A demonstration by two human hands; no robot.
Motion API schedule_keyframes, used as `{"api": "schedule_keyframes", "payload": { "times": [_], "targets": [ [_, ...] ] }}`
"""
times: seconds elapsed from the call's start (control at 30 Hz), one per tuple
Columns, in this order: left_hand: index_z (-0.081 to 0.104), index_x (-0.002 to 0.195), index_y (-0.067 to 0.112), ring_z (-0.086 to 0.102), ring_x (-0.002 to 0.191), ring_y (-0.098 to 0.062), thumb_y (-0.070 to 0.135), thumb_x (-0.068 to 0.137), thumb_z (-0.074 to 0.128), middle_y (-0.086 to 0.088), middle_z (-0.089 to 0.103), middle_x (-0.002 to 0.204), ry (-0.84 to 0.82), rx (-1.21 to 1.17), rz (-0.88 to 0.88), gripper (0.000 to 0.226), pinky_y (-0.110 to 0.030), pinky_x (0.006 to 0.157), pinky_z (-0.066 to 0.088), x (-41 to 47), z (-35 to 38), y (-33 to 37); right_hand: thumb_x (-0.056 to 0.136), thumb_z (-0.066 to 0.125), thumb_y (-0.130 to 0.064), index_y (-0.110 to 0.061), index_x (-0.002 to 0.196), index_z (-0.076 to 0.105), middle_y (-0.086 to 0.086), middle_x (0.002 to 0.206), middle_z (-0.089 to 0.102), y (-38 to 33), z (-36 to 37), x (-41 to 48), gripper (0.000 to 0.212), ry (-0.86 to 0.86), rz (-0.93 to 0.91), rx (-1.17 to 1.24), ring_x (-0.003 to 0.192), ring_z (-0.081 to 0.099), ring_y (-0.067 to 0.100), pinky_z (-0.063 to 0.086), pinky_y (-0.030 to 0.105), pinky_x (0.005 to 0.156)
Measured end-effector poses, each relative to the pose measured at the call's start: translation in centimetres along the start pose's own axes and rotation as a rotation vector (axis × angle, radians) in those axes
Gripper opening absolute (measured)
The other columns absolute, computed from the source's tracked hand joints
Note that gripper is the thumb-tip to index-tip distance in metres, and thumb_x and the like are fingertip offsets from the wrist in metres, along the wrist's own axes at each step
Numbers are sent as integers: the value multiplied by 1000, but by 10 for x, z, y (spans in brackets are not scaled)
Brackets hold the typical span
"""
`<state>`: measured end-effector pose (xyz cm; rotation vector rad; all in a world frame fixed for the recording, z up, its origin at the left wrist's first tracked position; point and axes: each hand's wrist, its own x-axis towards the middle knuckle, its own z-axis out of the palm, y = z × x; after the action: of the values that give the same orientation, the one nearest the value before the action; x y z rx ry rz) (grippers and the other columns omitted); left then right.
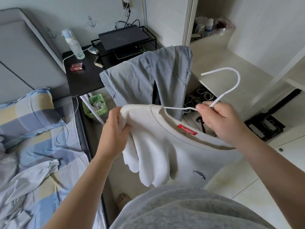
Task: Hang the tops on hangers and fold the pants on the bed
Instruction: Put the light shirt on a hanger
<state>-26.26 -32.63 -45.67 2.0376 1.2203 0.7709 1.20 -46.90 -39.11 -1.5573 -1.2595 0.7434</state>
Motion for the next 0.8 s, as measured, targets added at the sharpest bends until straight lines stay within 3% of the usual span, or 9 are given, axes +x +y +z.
{"api": "schedule_keyframes", "payload": {
  "times": [0.1,0.2,0.3,0.37,0.47,0.6,0.67,0.73,0.8],
  "targets": [
    [50,112,31,58,86,0,10,96,60,37,58,91,157,10,-20,28,-2,70,38,-9,3,-9,94,51,-40,-19,58,32,-6,50,25,8,-8,-2,46,-15,35,12,46,22,10,24,18,47],
    [56,107,29,55,75,8,12,100,51,28,59,80,280,29,72,19,-3,64,37,-10,-7,-2,104,49,-27,-12,61,34,-5,50,27,14,-17,-6,48,-97,74,-33,46,24,10,24,20,47],
    [62,110,22,54,84,7,14,101,46,16,60,86,308,30,221,20,-6,76,38,-2,-17,11,105,48,-24,-9,63,33,-8,51,27,13,-14,-8,47,-169,80,-94,46,25,6,25,18,48],
    [65,109,14,52,93,-3,16,102,46,7,59,96,275,59,288,20,-8,85,37,5,-22,20,105,48,-22,-1,67,33,-10,51,26,11,-6,-9,46,-199,79,-95,46,24,4,24,14,47],
    [68,106,11,49,95,-8,23,102,46,2,56,96,205,64,242,25,-8,86,35,14,-31,25,105,50,-21,-2,67,32,-9,53,25,9,2,-11,46,-176,75,-63,47,22,7,23,14,46],
    [69,96,29,50,91,-10,36,100,46,-2,52,92,6,-68,203,24,-12,79,37,17,-46,16,103,51,-22,-7,64,29,-15,52,24,5,6,-15,48,-105,21,-63,46,23,3,24,12,47],
    [70,91,33,49,86,-8,46,97,44,10,51,87,-68,-134,132,30,-14,76,37,14,-50,17,98,51,-29,-14,62,28,-14,51,23,0,7,-16,46,-84,-24,-106,47,23,4,23,13,47],
    [69,82,20,47,81,-8,53,96,41,10,49,78,-137,-121,123,46,-18,73,36,12,-52,18,96,51,-30,-19,60,26,-12,52,23,-5,8,-17,45,-83,-62,-149,48,22,5,21,15,48],
    [57,67,14,45,76,-12,53,97,40,2,43,71,-206,-21,219,52,-27,73,34,11,-51,26,96,51,-29,-21,60,25,-10,52,22,-7,9,-18,45,-83,-84,-164,48,21,5,20,17,48]
  ]
}}
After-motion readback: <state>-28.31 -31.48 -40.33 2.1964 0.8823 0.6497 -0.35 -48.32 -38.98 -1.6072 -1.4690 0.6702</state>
